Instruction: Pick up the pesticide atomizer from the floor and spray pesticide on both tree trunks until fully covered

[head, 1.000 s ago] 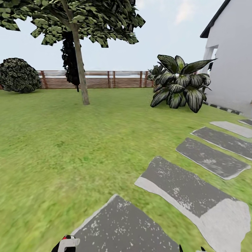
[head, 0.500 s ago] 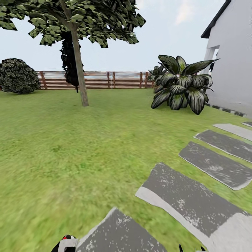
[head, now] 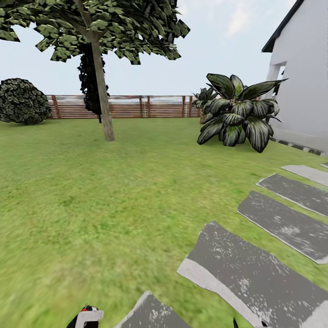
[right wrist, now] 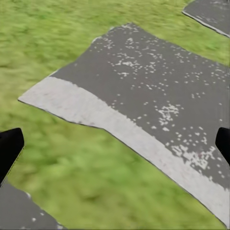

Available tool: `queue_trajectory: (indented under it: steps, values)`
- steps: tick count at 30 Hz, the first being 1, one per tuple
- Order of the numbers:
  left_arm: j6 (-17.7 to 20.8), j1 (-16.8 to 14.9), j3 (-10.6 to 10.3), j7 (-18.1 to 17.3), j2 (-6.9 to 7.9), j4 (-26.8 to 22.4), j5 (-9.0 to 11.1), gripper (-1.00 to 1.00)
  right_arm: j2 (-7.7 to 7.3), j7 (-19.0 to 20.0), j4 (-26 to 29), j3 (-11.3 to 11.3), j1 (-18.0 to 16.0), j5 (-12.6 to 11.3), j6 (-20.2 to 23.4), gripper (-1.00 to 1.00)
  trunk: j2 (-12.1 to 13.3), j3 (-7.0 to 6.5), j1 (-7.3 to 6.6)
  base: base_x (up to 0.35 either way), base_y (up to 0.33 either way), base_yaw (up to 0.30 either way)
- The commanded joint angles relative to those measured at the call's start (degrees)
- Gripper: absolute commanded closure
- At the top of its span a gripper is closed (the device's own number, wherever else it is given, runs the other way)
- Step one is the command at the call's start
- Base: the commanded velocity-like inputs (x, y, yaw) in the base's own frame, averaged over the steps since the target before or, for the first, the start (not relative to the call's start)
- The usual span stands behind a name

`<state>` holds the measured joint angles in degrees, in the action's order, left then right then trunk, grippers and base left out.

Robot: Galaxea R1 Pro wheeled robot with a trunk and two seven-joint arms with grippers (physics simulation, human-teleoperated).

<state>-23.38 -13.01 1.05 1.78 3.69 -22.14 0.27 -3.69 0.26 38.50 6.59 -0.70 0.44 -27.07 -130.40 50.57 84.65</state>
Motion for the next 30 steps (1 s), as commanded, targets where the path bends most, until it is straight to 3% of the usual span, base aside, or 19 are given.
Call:
queue_trajectory:
  steps: [1,30]
  values:
    - [0.00,0.00,0.01,-0.02,0.00,-0.01,0.00,1.00,0.00,0.00,0.00,0.00,0.00,0.00,0.02,-1.00,0.00,0.00,0.00,0.340,0.000,0.000]
    - [0.00,0.00,0.01,-0.02,0.00,0.00,0.00,1.00,0.00,0.00,-0.01,0.00,0.00,0.05,0.00,-1.00,0.00,0.00,0.00,0.340,0.000,0.000]
